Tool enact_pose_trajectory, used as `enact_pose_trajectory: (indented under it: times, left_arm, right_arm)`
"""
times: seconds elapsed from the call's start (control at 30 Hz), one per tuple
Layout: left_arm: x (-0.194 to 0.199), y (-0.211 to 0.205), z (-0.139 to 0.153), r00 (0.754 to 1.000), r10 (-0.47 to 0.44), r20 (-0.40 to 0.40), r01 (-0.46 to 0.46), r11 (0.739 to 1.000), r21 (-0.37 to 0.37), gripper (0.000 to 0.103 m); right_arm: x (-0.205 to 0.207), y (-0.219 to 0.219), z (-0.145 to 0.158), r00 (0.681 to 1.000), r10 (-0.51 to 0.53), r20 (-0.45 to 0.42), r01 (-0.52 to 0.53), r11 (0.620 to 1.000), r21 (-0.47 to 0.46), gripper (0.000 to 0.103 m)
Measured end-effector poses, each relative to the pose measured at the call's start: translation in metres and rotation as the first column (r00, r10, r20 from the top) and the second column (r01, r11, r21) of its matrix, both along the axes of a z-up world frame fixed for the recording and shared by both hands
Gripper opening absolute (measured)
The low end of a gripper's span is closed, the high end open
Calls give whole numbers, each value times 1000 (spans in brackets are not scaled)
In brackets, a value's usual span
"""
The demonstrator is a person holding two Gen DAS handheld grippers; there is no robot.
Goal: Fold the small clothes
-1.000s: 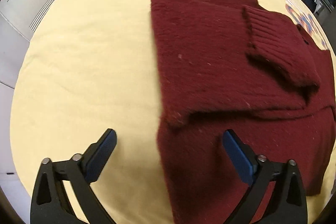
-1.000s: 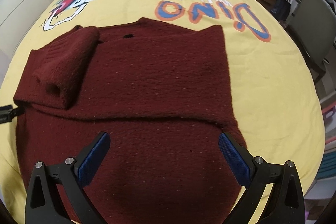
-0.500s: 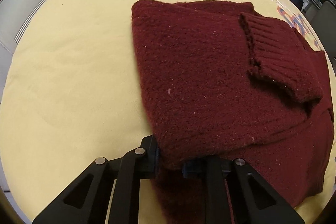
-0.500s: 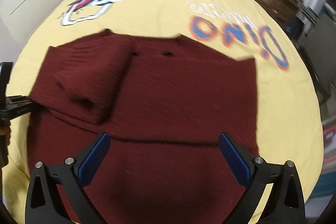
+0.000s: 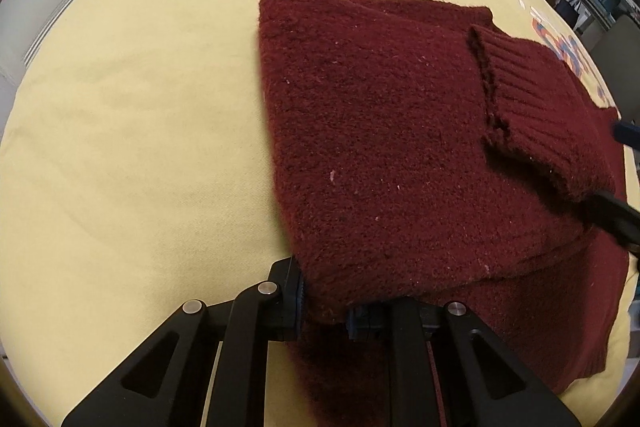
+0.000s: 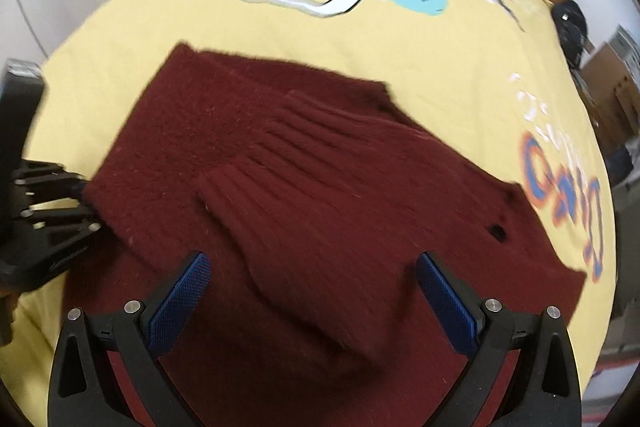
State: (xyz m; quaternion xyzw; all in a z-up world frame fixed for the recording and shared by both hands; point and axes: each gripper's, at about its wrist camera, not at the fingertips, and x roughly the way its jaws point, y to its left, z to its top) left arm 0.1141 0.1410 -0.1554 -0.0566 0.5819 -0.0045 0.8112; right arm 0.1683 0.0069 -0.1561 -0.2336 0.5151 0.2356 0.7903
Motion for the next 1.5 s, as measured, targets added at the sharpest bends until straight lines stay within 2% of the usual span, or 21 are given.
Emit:
enact_pose_trajectory:
  times: [0.1,0.17,0.2,0.23,0.27,0.33,0.37,0.47,0.57,0.67,0.73,0.93,1.07,1.2,1.27,1.37,1.4,1.43,1.47,1.5]
  left_arm:
    - [10,-8,1,1000,-8,-6,8,1000,8,13]
    - [12,-4,1,1000,-4,-8,4,1000,-3,13]
    - [12,-5,-1,1000,-2,-9,2,1000,-6,13]
    - [12,-6,-1,1000,-2,-9,2,1000,-9,13]
    - [12,-7,-1,1000,-4,-9,4,1000,-8,13]
    - [16,-7,-1,1000,-8,-11,8,1000,-1,13]
    - [18,-9,-2,1000,-9,-11,9,1000,1,13]
    - [16,-5,-1,1000,-8,-11,8,1000,-3,13]
    - [14,-4,-3,1000,-5,-11,5,1000,-6,13]
    - [14,-9,-1,1000,-14,-4,14,1000,13,13]
    - [13,-13,0,1000,-22,1,22,999,31,13]
    - [12,-23,4,1000,-29,5,29,998,60,13]
    - [13,-34,5,998,-61,-5,61,994,89,13]
    - [22,-44,0,998,-61,-20,63,993,101,13]
    - [23,-41,-2,999,-45,-26,47,995,86,13]
    - [23,-38,-3,999,-32,-24,34,996,85,16]
    - [23,-39,-2,999,-33,-22,34,995,90,16]
    - [22,-40,-1,999,-35,-17,37,995,96,16]
    - [21,-38,-1,999,-37,-15,38,994,99,16]
    - [20,-39,1,999,-34,-14,35,994,101,18]
  right_arm:
    - [7,17,-23,1000,22,-14,-23,999,-41,99]
    - [9,20,-26,1000,23,-6,-23,999,-48,95]
    - [11,20,-28,1000,19,1,-19,999,-46,89]
    - [12,19,-29,1000,14,4,-14,999,-42,74]
    - [14,18,-28,1000,7,2,-6,999,-34,65]
    - [19,11,-22,1000,-15,4,15,1000,-11,21]
    - [22,4,-16,1000,-29,9,29,1000,5,18]
    - [30,-24,5,996,-88,-7,88,991,97,17]
    - [37,-71,27,982,-189,-26,191,962,197,17]
    - [37,-111,40,963,-265,-39,266,930,252,16]
    - [34,-133,44,953,-302,-34,301,920,253,16]
    - [26,-193,25,913,-392,-111,407,873,269,15]
    - [21,-212,1,889,-430,-156,457,851,259,14]
    - [20,-223,-21,879,-448,-164,475,851,224,14]
    - [22,-234,-29,860,-471,-197,509,826,242,14]
    - [24,-253,-31,825,-508,-247,563,778,279,21]
    - [23,-258,-31,820,-518,-245,571,776,270,26]
    - [21,-261,-29,818,-521,-245,573,775,266,37]
    - [16,-270,-28,815,-534,-224,577,782,235,42]
    - [16,-270,-28,815,-534,-224,577,782,235,53]
